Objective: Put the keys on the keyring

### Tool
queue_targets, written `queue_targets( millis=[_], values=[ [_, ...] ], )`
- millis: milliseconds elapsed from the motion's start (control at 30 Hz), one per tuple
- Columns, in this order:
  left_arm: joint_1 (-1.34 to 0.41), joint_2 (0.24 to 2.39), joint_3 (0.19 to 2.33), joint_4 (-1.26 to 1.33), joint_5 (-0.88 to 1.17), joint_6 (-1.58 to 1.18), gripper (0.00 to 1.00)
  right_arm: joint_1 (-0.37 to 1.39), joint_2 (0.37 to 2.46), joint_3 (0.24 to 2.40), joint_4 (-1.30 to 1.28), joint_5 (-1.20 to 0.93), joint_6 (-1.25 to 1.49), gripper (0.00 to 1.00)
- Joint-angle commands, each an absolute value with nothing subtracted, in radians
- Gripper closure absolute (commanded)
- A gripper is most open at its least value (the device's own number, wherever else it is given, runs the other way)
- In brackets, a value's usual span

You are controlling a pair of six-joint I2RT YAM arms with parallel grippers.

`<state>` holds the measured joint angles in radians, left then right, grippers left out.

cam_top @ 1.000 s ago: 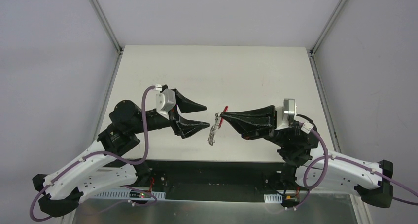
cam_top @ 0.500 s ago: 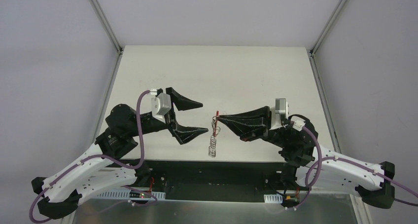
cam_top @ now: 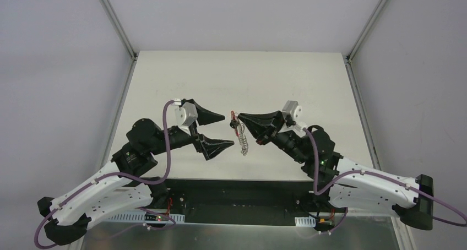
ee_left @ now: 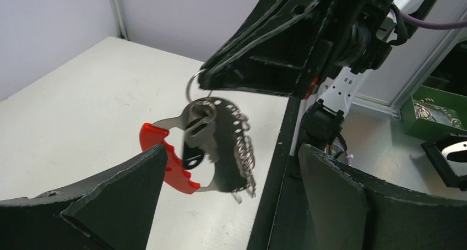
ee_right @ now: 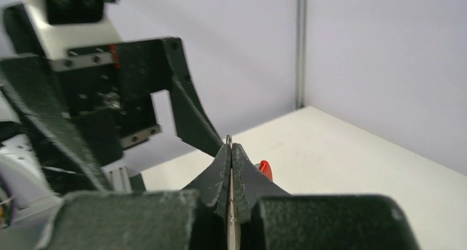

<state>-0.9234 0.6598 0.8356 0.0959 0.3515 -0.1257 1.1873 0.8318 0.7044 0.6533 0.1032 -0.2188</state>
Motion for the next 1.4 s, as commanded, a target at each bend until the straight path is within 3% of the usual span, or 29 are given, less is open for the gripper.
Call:
queue_targets(
  millis=[0,533,900,967,1100,1233,1300,1333,1367],
  values=[
    [-0.927,0.630,0.805,0.123,0.290,-0.161,0.09,1.144,0.867,0.686,0.632,0.243,-0.203,1.00],
    [-0.927,0.569,0.699,0.119,0.098,-0.194,0.09,0.985,1.033,0.559,0.519,0.381,0.152,1.00],
    [-0.927,0.576,0.687,0.118,0.071,-0.189,0.08,0.864,1.228,0.641,0.375,0.370,0.325,1.00],
    [-0.927,0.570,0.675,0.129,0.050,-0.196,0.07,0.845,1.244,0.657,0.370,0.368,0.341,0.89],
    [-0.927,0.557,0.658,0.133,-0.020,-0.207,0.03,0.838,1.234,0.698,0.350,0.390,0.308,0.57],
    [-0.927,0.567,0.662,0.109,-0.073,-0.217,0.01,0.838,1.215,0.781,0.238,0.391,0.282,0.35],
    [-0.927,0.581,0.676,0.080,-0.094,-0.226,0.01,0.838,1.211,0.836,0.150,0.408,0.279,0.20],
    [-0.927,0.591,0.689,0.058,-0.108,-0.227,0.01,0.838,1.209,0.858,0.109,0.419,0.278,0.07],
    [-0.927,0.602,0.699,0.040,-0.123,-0.227,0.01,0.837,1.205,0.876,0.073,0.431,0.277,0.02]
  ],
)
